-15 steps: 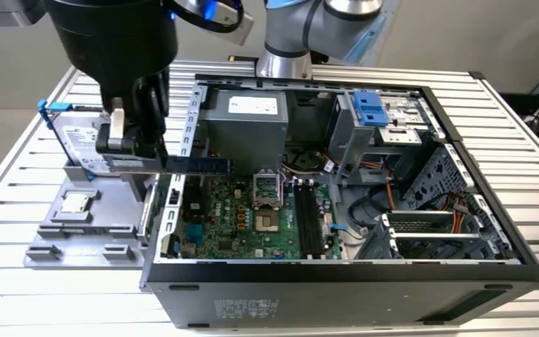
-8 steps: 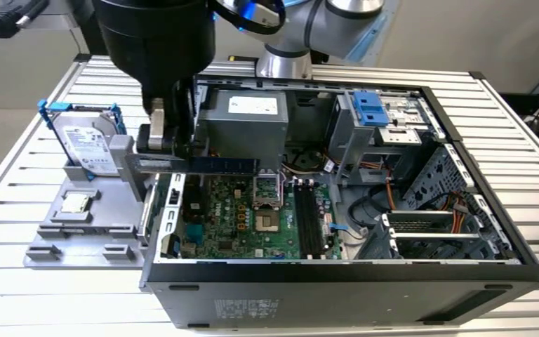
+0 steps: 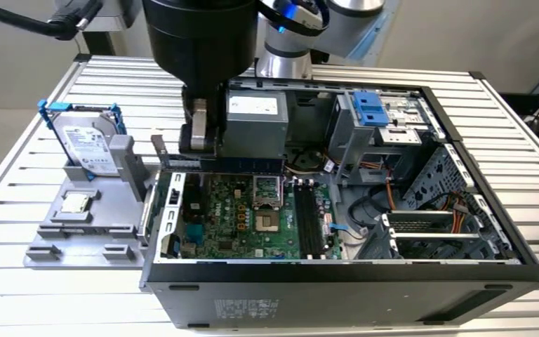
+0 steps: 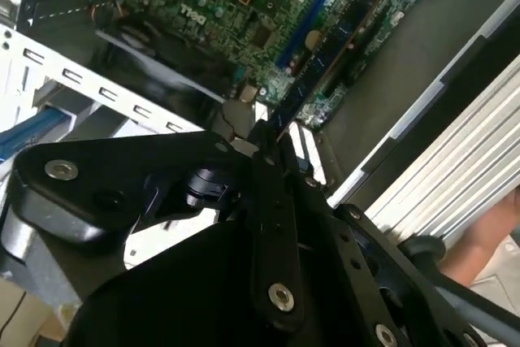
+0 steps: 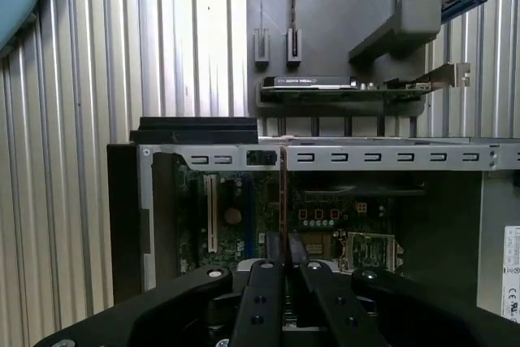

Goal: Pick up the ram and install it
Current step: 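Pick up the ram and move it above insertion slot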

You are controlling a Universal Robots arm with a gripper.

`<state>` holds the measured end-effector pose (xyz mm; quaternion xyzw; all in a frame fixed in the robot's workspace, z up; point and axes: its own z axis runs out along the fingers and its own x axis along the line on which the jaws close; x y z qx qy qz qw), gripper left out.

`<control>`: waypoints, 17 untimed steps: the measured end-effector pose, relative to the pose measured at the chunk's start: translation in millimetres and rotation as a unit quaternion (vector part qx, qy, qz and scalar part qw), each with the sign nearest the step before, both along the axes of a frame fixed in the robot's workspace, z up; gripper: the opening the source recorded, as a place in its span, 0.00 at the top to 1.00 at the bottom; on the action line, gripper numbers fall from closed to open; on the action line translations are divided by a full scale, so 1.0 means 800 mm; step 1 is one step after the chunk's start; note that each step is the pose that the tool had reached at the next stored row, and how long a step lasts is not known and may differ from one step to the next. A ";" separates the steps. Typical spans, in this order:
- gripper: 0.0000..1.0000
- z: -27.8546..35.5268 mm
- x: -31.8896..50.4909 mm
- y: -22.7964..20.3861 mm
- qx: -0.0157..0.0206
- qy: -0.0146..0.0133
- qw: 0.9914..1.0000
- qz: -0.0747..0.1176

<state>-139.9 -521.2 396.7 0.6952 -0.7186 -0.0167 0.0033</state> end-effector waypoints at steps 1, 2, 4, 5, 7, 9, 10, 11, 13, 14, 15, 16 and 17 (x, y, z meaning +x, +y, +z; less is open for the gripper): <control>1.00 0.0000 0.004 0.0000 0.000 0.000 1.000 0.000; 1.00 -0.0001 0.009 0.0001 0.000 0.000 1.000 -0.001; 1.00 0.0000 0.016 0.0003 0.000 0.000 1.000 -0.002; 1.00 0.0000 0.020 0.0004 0.000 0.000 1.000 -0.002; 1.00 0.0000 0.027 0.0005 0.000 0.000 1.000 -0.003; 1.00 0.0000 0.035 0.0007 0.000 0.000 1.000 -0.005; 1.00 0.0000 0.038 0.0008 0.000 0.000 1.000 -0.006; 1.00 -0.0001 0.042 0.0009 0.000 0.000 1.000 -0.006; 1.00 0.0000 0.048 0.0011 0.000 0.000 1.000 -0.008; 1.00 0.0000 0.052 0.0012 0.000 0.000 1.000 -0.009; 1.00 0.0000 0.055 0.0012 0.000 0.000 1.000 -0.010; 1.00 0.0000 0.059 0.0013 0.000 0.000 1.000 -0.011; 1.00 0.0000 0.062 0.0014 0.000 0.000 1.000 -0.012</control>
